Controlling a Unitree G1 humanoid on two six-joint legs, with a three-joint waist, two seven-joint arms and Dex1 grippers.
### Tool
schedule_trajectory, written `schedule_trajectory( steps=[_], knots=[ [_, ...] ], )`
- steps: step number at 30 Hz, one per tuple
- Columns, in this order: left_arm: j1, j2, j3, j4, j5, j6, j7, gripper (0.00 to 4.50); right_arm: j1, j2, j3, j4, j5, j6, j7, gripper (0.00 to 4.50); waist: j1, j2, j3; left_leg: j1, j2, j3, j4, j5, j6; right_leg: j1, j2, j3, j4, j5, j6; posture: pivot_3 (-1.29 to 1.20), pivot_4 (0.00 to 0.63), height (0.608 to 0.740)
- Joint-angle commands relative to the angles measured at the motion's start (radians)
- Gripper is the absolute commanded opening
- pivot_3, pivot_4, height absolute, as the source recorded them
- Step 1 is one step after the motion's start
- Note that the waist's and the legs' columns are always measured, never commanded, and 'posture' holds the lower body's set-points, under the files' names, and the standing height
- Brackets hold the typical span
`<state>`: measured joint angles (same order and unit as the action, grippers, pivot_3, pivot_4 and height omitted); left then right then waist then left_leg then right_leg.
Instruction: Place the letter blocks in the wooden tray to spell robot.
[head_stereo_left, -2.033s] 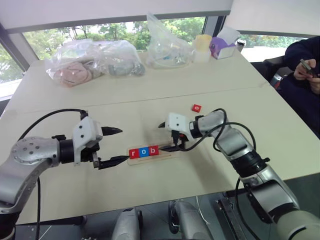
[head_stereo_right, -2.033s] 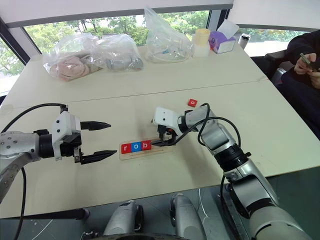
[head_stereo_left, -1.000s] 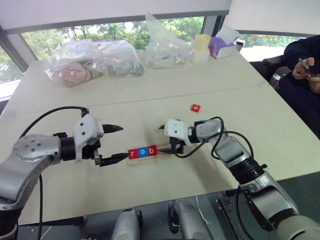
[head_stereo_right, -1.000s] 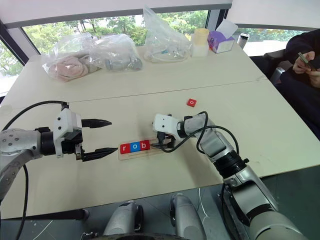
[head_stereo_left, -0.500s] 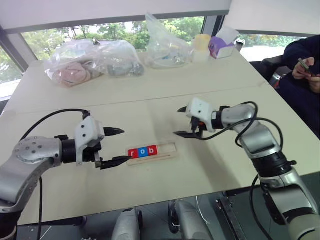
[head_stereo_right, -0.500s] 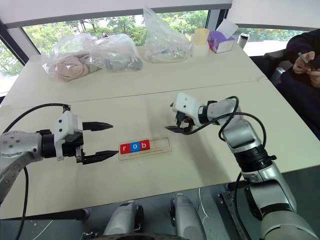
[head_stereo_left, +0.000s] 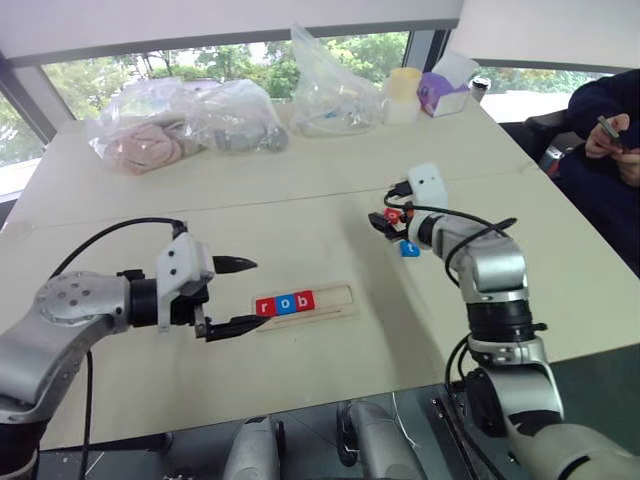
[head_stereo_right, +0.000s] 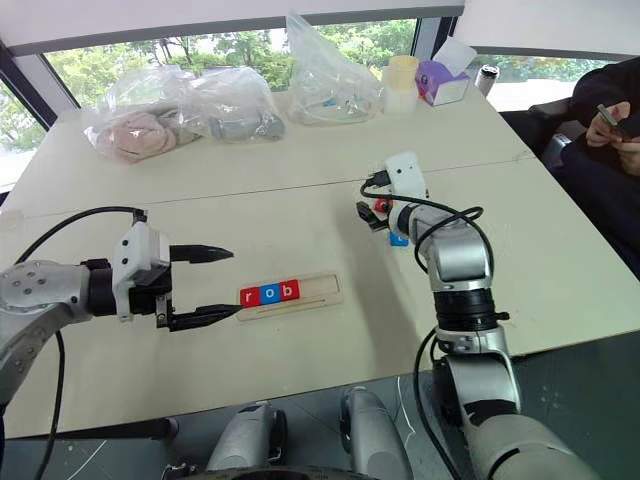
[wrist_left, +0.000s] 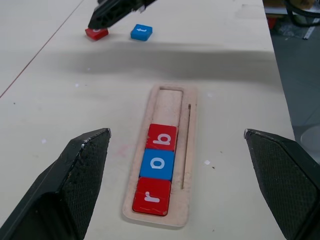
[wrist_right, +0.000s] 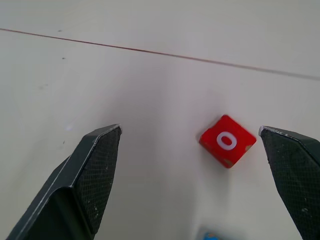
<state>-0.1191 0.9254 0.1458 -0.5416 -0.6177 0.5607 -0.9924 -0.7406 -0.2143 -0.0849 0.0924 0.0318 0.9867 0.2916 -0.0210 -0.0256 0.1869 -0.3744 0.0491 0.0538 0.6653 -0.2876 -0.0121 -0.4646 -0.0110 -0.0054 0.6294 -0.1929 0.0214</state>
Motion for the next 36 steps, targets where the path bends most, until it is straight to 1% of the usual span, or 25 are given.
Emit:
schedule_trajectory(
  steps=[1, 6, 11, 17, 24, 29, 34, 35, 36],
  knots=[
    [-0.011, -0.002, 0.006, -0.009, 0.004, -0.013, 0.001, 4.50, -0.045, 0.035, -0.029, 0.028, -0.010, -0.001, -0.104, 4.47, 0.000, 0.000, 0.000, 0.000, 0.000, 0.000, 0.000, 0.000, 0.000, 0.000, 0.000, 0.000, 0.000, 0.000, 0.000, 0.00, 0.150, 0.740],
    [-0.002, 0.000, 0.017, -0.021, -0.002, -0.006, 0.009, 4.50, -0.084, 0.100, -0.050, 0.108, -0.009, -0.008, -0.214, 4.47, -0.004, 0.000, 0.000, 0.000, 0.000, 0.000, 0.000, 0.000, 0.000, 0.000, 0.000, 0.000, 0.000, 0.000, 0.000, 0.00, 0.150, 0.740],
    [0.006, 0.002, 0.027, -0.029, -0.006, -0.002, 0.020, 4.50, -0.131, 0.157, -0.108, 0.200, 0.015, -0.009, -0.304, 4.47, -0.020, 0.000, 0.000, 0.000, 0.000, -0.001, 0.000, 0.000, 0.000, 0.000, 0.000, 0.000, 0.000, 0.000, 0.000, 0.00, 0.150, 0.740],
    [0.008, 0.002, 0.028, -0.033, -0.007, -0.001, 0.030, 4.50, -0.193, 0.195, -0.159, 0.346, 0.030, -0.046, -0.397, 4.47, -0.027, 0.000, 0.000, 0.000, 0.000, -0.002, -0.001, 0.000, 0.000, 0.000, 0.000, 0.000, 0.000, 0.001, 0.001, 0.00, 0.150, 0.740],
    [0.009, -0.001, 0.023, -0.041, -0.008, 0.000, 0.043, 4.50, -0.260, 0.229, -0.195, 0.493, 0.058, -0.117, -0.471, 4.47, -0.032, -0.001, 0.000, 0.001, 0.000, -0.002, -0.001, 0.000, 0.000, 0.001, 0.000, 0.000, 0.000, 0.000, 0.001, 0.00, 0.150, 0.740],
    [0.008, -0.003, 0.022, -0.042, -0.009, 0.000, 0.049, 4.50, -0.285, 0.240, -0.189, 0.550, 0.056, -0.146, -0.496, 4.47, -0.048, -0.001, 0.000, 0.001, 0.000, -0.004, -0.001, 0.000, 0.000, 0.001, 0.000, 0.000, 0.000, 0.001, 0.001, 0.00, 0.150, 0.740],
    [0.007, -0.007, 0.019, -0.043, -0.007, -0.001, 0.056, 4.50, -0.296, 0.240, -0.186, 0.597, 0.058, -0.161, -0.508, 4.47, -0.050, -0.001, -0.001, 0.001, 0.000, -0.004, -0.001, 0.000, 0.000, 0.001, 0.000, 0.000, 0.000, 0.001, 0.003, 0.00, 0.150, 0.740],
    [0.007, -0.008, 0.018, -0.043, -0.007, -0.001, 0.058, 4.50, -0.298, 0.240, -0.187, 0.605, 0.060, -0.162, -0.510, 3.94, -0.050, -0.002, -0.001, 0.001, 0.000, -0.004, -0.001, 0.000, 0.000, 0.001, 0.000, 0.000, 0.000, 0.001, 0.002, 0.00, 0.150, 0.740],
    [0.008, -0.008, 0.018, -0.045, -0.008, -0.001, 0.059, 4.50, -0.299, 0.241, -0.191, 0.608, 0.064, -0.159, -0.514, 3.68, -0.050, -0.002, -0.001, 0.001, 0.000, -0.004, -0.001, 0.000, 0.000, 0.001, 0.000, 0.000, 0.000, 0.000, 0.001, 0.00, 0.150, 0.740]
  ],
)
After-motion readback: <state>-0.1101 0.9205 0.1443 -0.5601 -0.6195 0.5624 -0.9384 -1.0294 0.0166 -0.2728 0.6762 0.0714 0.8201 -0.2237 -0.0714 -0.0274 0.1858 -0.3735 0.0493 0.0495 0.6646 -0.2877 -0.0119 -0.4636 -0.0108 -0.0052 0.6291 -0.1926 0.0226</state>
